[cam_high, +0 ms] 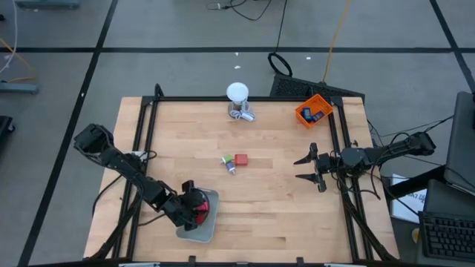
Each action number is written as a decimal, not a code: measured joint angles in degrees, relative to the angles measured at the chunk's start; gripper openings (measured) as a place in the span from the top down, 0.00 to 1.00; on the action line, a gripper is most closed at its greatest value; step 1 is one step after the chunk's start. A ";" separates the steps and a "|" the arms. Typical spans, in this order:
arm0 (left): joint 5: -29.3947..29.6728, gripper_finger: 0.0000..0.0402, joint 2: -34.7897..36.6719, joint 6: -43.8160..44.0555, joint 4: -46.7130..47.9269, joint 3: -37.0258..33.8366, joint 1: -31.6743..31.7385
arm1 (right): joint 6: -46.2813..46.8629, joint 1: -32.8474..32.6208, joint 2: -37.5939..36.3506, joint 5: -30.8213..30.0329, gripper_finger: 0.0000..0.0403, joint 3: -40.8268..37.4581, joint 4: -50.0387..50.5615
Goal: Pick & Place Office items
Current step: Put the pink charger adapter into the gray bin, then put the red charger adapter into the gray bin
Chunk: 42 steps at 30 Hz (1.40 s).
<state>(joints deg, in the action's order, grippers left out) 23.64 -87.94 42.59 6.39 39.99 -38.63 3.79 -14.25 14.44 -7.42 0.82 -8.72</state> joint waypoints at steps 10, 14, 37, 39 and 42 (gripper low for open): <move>0.22 0.46 0.00 2.74 -0.72 -0.02 0.00 | -0.01 0.01 -0.01 -0.01 0.45 0.00 0.01; 0.24 0.45 0.03 3.94 -0.81 -0.02 0.00 | -0.01 0.00 0.00 -0.01 0.45 0.00 0.01; 9.88 0.62 11.93 -20.26 -23.76 -0.02 4.70 | -0.02 0.01 0.00 -0.01 0.45 0.00 0.01; 9.86 0.63 11.93 -26.87 -29.23 -0.02 6.53 | -0.02 0.01 -0.02 0.00 0.45 0.00 0.01; 9.87 0.66 11.93 -35.12 -35.27 -0.02 9.72 | -0.02 -0.01 0.00 -0.01 0.45 0.00 0.01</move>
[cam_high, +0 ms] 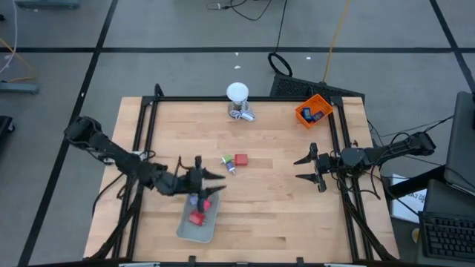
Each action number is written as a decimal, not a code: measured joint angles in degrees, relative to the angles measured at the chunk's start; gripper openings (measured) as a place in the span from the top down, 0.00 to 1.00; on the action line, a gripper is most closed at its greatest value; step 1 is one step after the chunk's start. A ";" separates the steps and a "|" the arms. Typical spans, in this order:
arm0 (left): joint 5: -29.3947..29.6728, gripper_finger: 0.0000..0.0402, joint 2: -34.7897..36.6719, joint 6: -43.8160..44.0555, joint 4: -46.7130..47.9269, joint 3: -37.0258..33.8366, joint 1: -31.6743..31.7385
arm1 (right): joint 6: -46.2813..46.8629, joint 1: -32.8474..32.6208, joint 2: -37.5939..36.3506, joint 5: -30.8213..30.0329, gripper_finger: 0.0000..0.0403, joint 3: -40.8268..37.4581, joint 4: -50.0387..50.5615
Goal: Pick & Place Office items
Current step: Put the red charger adapter into the gray bin
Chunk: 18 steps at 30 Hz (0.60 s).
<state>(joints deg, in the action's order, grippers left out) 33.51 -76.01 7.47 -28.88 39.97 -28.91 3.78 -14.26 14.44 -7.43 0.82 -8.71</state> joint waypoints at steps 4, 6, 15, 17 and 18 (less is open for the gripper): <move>-0.45 0.68 -0.03 -2.63 -2.32 0.87 5.43 | -0.01 0.02 -0.02 0.00 0.45 0.00 0.00; -2.73 0.69 -0.04 -1.65 1.55 3.28 8.50 | 0.00 0.02 0.00 0.00 0.45 0.00 0.00; -3.31 0.52 -6.48 6.51 36.91 19.23 18.98 | -0.01 0.02 -0.02 -0.02 0.45 0.00 0.00; -3.52 0.44 -8.22 9.97 40.10 19.82 20.96 | -0.01 0.02 0.00 0.01 0.45 0.00 0.00; -4.36 0.40 -9.06 11.55 41.16 19.78 22.06 | 0.02 0.02 0.00 0.00 0.45 0.00 0.00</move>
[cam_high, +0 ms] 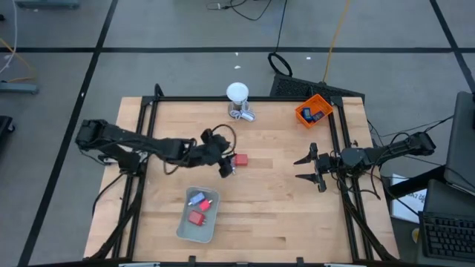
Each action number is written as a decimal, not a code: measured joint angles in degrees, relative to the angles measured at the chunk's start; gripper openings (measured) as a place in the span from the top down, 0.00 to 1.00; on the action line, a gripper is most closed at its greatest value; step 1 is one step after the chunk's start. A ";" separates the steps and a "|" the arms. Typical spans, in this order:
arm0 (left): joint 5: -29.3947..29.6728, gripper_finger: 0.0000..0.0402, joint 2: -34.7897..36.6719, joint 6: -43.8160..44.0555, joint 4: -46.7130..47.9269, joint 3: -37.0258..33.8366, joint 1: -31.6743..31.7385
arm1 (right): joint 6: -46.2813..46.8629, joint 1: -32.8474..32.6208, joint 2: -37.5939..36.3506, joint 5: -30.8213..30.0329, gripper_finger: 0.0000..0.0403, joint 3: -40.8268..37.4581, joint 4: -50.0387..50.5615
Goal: Pick & Place Office items
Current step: Put the red charger adapter into the gray bin
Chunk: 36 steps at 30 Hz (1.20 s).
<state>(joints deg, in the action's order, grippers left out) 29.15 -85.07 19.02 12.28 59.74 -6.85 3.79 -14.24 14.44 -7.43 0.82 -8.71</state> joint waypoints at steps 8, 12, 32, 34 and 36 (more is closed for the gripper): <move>-11.07 0.24 -7.33 3.00 1.00 -1.04 5.40 | -0.02 0.00 -0.02 0.00 0.45 0.00 0.00; -11.34 0.23 -11.44 2.96 -0.43 -1.04 6.26 | -0.02 -0.02 -0.02 -0.01 0.45 0.00 0.00; -19.25 0.23 -25.39 -6.69 -14.15 -1.11 8.73 | -0.01 0.00 0.00 0.00 0.45 0.00 0.00; -20.77 0.23 -25.51 -7.25 -13.92 -1.13 9.01 | -0.01 0.00 -0.01 0.00 0.45 0.00 0.00; -21.85 0.23 -25.47 -8.25 -14.24 -1.13 9.14 | -0.02 0.00 0.00 -0.01 0.45 0.00 0.00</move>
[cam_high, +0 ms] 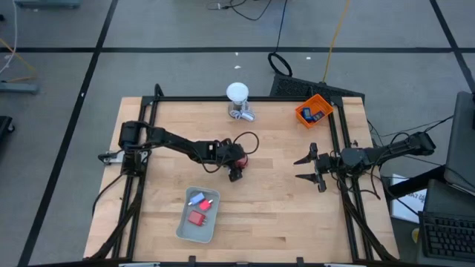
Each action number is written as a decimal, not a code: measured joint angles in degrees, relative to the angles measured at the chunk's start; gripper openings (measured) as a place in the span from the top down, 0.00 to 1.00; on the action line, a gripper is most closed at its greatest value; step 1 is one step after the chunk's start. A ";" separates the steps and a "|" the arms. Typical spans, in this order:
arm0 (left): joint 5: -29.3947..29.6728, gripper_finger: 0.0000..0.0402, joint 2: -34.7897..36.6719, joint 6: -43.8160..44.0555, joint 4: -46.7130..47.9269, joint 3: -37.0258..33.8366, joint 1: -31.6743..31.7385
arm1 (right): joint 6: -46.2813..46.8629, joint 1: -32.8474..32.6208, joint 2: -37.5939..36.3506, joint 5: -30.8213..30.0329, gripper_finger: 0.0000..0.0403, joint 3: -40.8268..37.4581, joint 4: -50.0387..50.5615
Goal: Pick & Place Office items
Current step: Put the red charger adapter into the gray bin
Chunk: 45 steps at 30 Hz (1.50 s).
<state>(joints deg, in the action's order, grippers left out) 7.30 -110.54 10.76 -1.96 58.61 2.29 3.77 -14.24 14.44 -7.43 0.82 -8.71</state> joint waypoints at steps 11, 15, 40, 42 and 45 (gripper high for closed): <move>-1.46 0.23 0.02 -8.80 -1.35 0.00 -0.05 | 0.01 0.00 0.00 0.01 0.45 0.00 0.00; -2.84 0.23 0.02 -7.67 -1.22 0.00 -0.05 | 0.00 0.00 0.00 -0.01 0.45 0.00 0.00; -2.08 0.43 -5.08 -4.16 -1.82 0.35 -0.75 | 0.00 0.00 0.00 0.00 0.45 0.00 0.00; -1.28 0.39 -5.90 -3.73 -2.53 0.35 -1.02 | 0.02 0.00 -0.01 0.00 0.45 0.00 0.00; -1.26 0.38 -5.99 -2.49 -2.76 0.25 -1.25 | 0.02 0.00 0.00 -0.01 0.45 0.00 0.00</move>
<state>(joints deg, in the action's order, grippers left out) 6.03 -116.53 8.28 -4.72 58.86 1.04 3.79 -14.24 14.44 -7.44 0.82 -8.71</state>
